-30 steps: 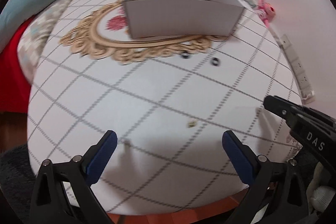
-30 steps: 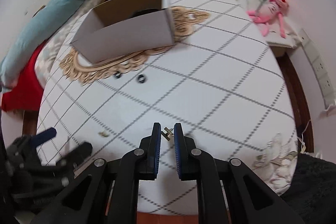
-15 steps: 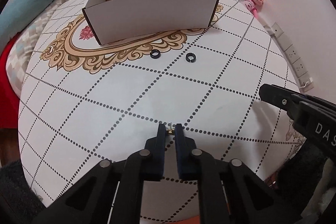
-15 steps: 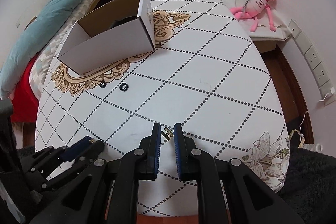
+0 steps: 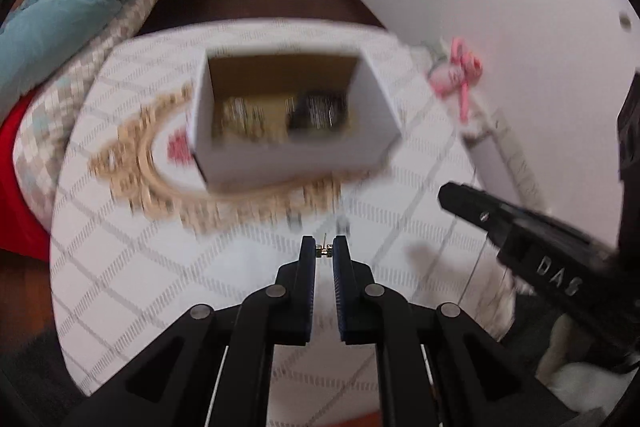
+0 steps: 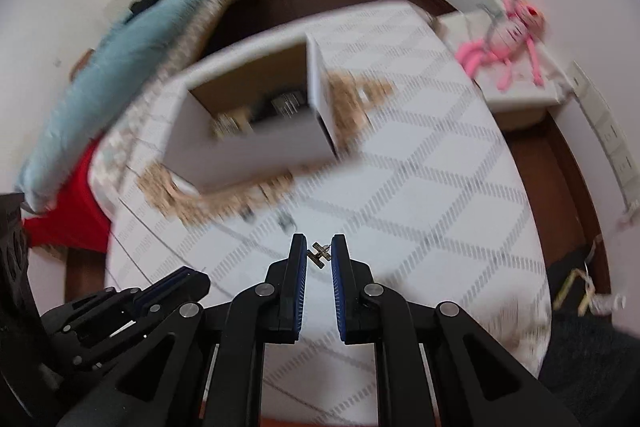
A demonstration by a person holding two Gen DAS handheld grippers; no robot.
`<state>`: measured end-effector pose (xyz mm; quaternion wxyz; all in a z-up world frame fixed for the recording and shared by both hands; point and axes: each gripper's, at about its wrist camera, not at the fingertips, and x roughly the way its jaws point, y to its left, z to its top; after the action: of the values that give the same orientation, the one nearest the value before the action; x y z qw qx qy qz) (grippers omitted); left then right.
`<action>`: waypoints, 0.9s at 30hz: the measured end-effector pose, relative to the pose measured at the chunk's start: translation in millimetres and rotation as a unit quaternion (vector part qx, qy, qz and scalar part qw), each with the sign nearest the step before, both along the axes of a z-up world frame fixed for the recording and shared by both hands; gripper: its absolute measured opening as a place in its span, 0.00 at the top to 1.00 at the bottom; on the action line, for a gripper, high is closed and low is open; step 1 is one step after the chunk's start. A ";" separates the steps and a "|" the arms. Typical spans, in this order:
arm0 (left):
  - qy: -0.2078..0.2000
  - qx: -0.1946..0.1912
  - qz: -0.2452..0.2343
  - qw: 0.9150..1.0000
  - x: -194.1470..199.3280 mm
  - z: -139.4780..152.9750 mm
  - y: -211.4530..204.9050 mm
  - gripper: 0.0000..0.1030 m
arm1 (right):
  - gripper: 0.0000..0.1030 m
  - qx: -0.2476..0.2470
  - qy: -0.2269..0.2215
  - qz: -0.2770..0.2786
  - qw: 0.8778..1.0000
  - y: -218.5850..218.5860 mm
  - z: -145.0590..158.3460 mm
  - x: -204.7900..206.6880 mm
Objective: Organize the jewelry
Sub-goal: 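Carry both studs over the box and open both grippers to drop them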
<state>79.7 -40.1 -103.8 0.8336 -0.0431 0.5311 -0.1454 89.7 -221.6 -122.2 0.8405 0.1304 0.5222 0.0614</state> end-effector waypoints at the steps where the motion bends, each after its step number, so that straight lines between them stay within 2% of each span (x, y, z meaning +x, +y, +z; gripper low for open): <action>1: 0.001 -0.006 0.002 1.000 15.4 6.8 3.0 0.94 | 0.87 0.004 -0.006 0.007 1.000 2.2 7.7 14.4; 2: 0.001 -0.013 0.008 1.000 32.8 13.2 7.3 0.94 | 0.87 0.010 -0.010 0.012 1.000 4.1 14.1 30.2; 7: 0.003 0.015 0.016 1.000 101.5 21.0 16.3 0.94 | 0.87 -0.004 -0.006 0.049 0.999 18.3 23.9 112.2; 12: 0.032 0.037 0.023 0.999 143.9 7.4 22.6 0.92 | 0.87 -0.043 0.041 0.079 0.995 31.5 2.0 176.0; 16: 0.066 0.061 0.031 0.995 167.5 -8.0 25.9 0.87 | 0.87 -0.077 0.072 0.087 0.991 37.6 -15.8 198.1; 17: 0.070 0.071 0.035 0.994 170.5 -9.7 26.2 0.84 | 0.87 -0.081 0.079 0.085 0.990 36.6 -18.8 202.0; 18: 0.069 0.078 0.036 0.994 172.3 -10.1 26.3 0.71 | 0.87 -0.085 0.086 0.083 0.989 35.5 -21.0 204.4; 19: 0.063 0.084 0.040 0.994 172.7 -9.2 27.5 0.52 | 0.87 -0.086 0.088 0.080 0.989 33.6 -21.6 205.4; 20: 0.057 0.090 0.046 0.993 171.8 -7.7 29.4 0.43 | 0.85 -0.087 0.088 0.078 0.989 32.4 -21.3 206.0; 21: 0.050 0.094 0.051 0.993 170.9 -6.1 31.4 0.34 | 0.77 -0.090 0.087 0.076 0.989 30.8 -20.8 206.2; 22: 0.044 0.097 0.057 0.993 168.8 -4.1 33.3 0.34 | 0.66 -0.092 0.085 0.073 0.989 29.4 -20.2 206.1; 24: 0.044 0.097 0.064 0.992 166.5 -3.5 37.3 0.34 | 0.59 -0.092 0.081 0.070 0.990 27.1 -18.4 204.9; 25: 0.043 0.100 0.067 0.992 166.9 -3.6 38.8 0.33 | 0.59 -0.097 0.079 0.069 0.990 26.0 -17.3 204.0; 26: 0.039 0.104 0.071 0.991 165.8 -2.9 40.0 0.26 | 0.59 -0.099 0.075 0.065 0.990 24.6 -16.2 202.4; 27: 0.032 0.107 0.075 0.991 162.8 -2.2 41.8 0.13 | 0.59 -0.103 0.074 0.062 0.990 23.2 -14.9 200.2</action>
<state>242.6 1.7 -106.0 0.8245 0.0018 0.5654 -0.0236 289.9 -198.4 -137.1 0.8029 0.0148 0.5939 0.0493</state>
